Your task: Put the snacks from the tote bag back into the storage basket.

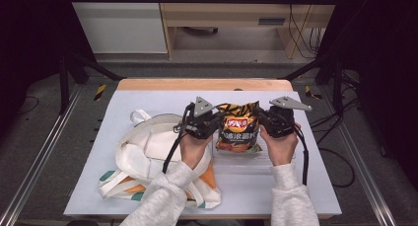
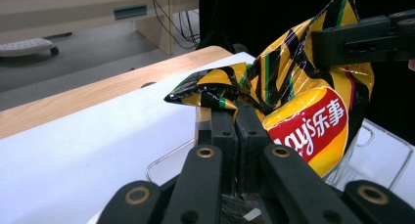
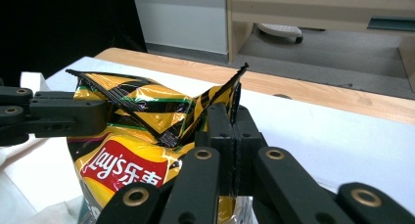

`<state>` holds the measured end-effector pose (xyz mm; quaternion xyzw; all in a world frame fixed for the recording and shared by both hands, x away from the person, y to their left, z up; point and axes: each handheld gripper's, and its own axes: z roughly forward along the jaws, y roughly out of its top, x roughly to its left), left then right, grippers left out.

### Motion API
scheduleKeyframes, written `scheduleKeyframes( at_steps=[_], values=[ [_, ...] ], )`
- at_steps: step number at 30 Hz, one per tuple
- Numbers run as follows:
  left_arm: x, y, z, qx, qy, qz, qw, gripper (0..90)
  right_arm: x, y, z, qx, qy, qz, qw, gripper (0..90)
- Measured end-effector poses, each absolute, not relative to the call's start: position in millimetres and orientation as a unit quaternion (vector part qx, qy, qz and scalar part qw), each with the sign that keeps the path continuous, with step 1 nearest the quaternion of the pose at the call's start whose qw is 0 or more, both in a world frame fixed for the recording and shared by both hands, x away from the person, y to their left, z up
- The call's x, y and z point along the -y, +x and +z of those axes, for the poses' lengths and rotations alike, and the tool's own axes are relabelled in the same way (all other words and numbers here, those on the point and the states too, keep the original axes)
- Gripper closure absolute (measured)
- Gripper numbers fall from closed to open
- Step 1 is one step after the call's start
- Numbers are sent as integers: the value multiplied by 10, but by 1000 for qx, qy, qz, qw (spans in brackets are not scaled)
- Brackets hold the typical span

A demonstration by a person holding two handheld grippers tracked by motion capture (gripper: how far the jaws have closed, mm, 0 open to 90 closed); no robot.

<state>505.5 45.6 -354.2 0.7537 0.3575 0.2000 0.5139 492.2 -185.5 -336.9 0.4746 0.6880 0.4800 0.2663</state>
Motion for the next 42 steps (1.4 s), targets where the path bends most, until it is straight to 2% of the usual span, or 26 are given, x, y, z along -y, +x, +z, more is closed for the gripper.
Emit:
scheduleKeyframes(
  at_steps=[14, 21, 26, 29, 33, 42],
  values=[
    [-449, 5126, -3610, -369, 752, 207, 506, 856, 1783, 5023, -3468, -695, 477, 460, 280, 882],
    [-430, 5175, -3632, -371, 749, 216, 505, 824, 1763, 5080, -3506, -693, 471, 455, 301, 834],
    [-425, 5213, -3635, -372, 746, 223, 505, 741, 1759, 5121, -3526, -691, 464, 455, 318, 715],
    [-417, 5219, -3632, -376, 744, 232, 502, 609, 1774, 5126, -3515, -684, 462, 464, 322, 615],
    [-425, 5198, -3600, -371, 738, 235, 513, 491, 1797, 5105, -3476, -670, 461, 482, 328, 501],
    [-556, 5134, -3496, -354, 745, 233, 515, 368, 1855, 5014, -3370, -655, 457, 494, 344, 282]
  ],
)
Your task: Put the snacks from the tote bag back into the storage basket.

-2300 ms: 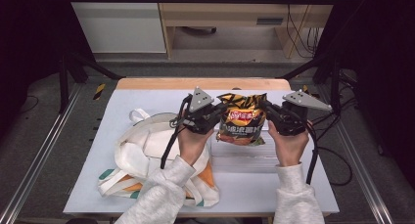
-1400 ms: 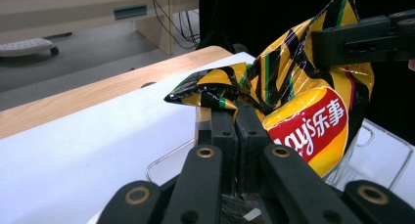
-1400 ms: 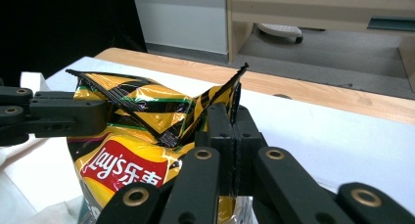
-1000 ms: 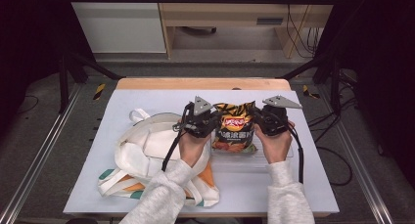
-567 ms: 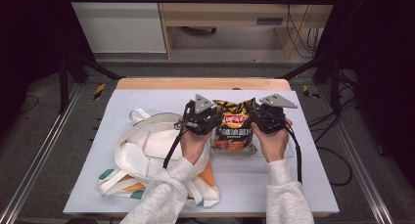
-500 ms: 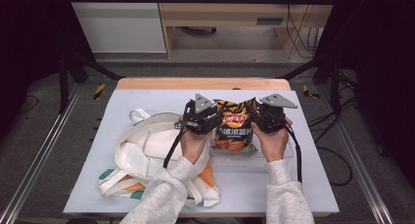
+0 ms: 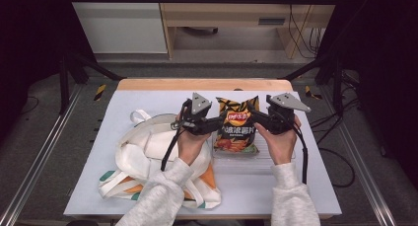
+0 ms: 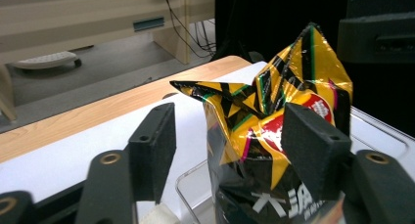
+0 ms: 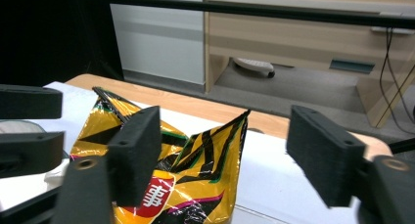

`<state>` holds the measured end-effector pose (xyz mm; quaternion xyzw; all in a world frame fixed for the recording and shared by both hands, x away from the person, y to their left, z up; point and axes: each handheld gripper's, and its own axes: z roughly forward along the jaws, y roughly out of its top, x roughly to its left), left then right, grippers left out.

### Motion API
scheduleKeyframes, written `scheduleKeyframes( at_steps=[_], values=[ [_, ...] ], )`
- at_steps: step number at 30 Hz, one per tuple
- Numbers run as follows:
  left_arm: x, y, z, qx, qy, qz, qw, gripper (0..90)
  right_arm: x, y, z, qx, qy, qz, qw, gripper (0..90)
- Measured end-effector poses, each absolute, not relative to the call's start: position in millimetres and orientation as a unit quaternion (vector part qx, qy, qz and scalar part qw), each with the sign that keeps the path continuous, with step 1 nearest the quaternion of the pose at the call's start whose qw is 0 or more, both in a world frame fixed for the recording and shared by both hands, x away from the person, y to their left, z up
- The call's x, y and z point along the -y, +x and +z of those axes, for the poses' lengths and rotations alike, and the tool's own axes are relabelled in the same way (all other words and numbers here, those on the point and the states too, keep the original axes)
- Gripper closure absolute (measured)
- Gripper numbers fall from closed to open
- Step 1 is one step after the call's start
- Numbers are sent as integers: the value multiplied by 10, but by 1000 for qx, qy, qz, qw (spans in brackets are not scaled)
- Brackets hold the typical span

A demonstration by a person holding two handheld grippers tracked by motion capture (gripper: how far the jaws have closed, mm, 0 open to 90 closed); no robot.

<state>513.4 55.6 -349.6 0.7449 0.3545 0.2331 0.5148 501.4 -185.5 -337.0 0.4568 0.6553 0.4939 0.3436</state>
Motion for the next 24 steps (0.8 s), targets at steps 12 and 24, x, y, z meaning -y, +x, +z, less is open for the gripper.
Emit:
scheduleKeyframes(
  at_steps=[12, 24],
  values=[
    [-1046, 5026, -3467, -347, 753, 198, 523, 274, 1841, 4825, -3288, -664, 433, 503, 344, 163],
    [-1610, 4841, -3517, -352, 753, 214, 513, 257, 1920, 4661, -3314, -673, 431, 495, 342, 147]
  ],
)
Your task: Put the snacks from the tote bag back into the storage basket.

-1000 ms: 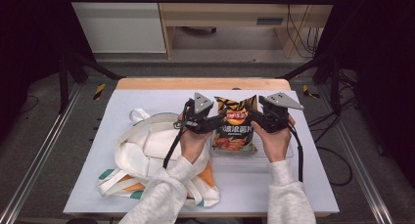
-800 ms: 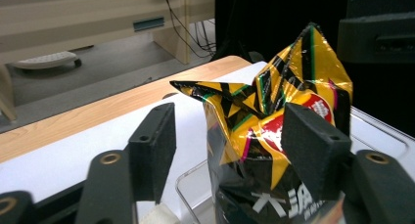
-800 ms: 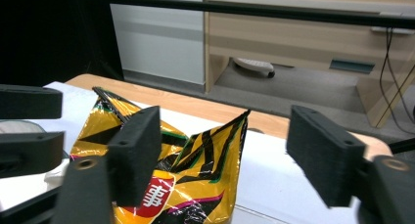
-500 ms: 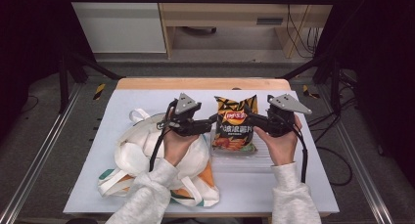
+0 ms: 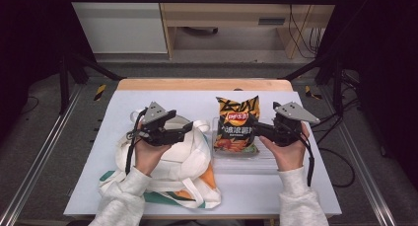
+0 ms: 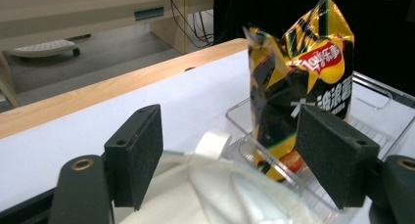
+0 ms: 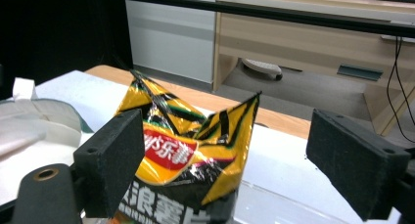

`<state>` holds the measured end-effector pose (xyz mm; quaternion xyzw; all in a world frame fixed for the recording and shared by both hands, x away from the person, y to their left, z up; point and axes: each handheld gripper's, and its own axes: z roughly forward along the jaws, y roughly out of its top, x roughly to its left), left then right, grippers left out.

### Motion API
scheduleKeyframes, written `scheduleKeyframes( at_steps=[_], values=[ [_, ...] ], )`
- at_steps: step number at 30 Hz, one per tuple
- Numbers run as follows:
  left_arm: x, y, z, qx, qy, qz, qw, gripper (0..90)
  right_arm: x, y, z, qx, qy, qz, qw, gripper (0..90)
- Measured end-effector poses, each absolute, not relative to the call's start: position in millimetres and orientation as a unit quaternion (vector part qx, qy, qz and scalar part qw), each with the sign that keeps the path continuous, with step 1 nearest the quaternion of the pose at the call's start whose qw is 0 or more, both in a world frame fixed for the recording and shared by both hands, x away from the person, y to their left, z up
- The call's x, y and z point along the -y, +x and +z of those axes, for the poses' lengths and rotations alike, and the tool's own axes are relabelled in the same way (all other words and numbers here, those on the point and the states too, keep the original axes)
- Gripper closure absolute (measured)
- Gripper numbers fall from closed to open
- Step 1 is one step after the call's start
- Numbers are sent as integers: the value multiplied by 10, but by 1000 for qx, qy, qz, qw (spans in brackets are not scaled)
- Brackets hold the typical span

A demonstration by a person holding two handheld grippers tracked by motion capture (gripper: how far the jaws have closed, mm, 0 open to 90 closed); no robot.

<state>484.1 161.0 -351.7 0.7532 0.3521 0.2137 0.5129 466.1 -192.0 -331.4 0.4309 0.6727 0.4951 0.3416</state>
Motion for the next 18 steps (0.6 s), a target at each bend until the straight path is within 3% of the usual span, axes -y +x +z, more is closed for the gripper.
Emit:
scheduleKeyframes(
  at_steps=[18],
  values=[
    [-2254, 4646, -3823, -381, 751, 238, 484, 255, 2079, 4472, -3512, -687, 431, 478, 337, 125]
  ],
)
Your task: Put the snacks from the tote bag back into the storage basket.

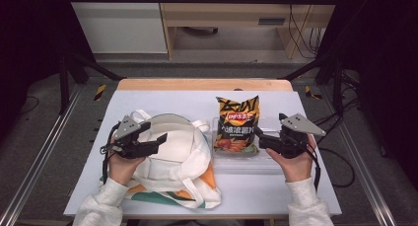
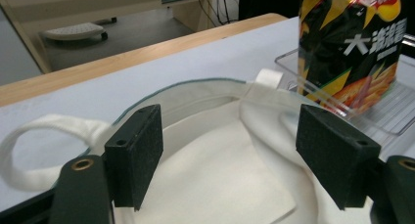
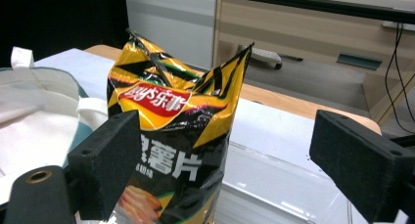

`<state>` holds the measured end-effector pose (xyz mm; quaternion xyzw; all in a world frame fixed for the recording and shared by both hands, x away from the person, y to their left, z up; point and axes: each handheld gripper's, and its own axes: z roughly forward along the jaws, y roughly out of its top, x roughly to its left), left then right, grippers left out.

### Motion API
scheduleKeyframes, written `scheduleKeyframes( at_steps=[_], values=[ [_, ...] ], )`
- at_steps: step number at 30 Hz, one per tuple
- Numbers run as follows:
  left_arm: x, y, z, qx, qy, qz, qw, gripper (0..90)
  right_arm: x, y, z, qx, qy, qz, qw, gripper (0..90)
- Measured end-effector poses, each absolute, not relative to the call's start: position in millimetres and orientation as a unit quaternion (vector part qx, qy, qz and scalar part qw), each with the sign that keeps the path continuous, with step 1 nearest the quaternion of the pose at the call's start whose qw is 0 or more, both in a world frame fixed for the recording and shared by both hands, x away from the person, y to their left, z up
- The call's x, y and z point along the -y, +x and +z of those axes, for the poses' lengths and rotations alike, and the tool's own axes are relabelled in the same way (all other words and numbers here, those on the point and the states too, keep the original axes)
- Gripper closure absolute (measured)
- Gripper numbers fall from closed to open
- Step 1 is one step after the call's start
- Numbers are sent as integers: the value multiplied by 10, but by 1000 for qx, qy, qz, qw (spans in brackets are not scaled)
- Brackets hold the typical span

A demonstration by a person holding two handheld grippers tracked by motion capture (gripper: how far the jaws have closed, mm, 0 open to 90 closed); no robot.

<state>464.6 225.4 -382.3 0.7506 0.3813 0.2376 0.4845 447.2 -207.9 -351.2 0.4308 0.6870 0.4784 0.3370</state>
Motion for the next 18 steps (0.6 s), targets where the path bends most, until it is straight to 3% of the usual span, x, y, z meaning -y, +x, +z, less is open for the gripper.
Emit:
scheduleKeyframes(
  at_steps=[18],
  values=[
    [-2680, 4466, -4028, -419, 737, 240, 472, 259, 2183, 4383, -3728, -694, 441, 466, 328, 121]
  ],
)
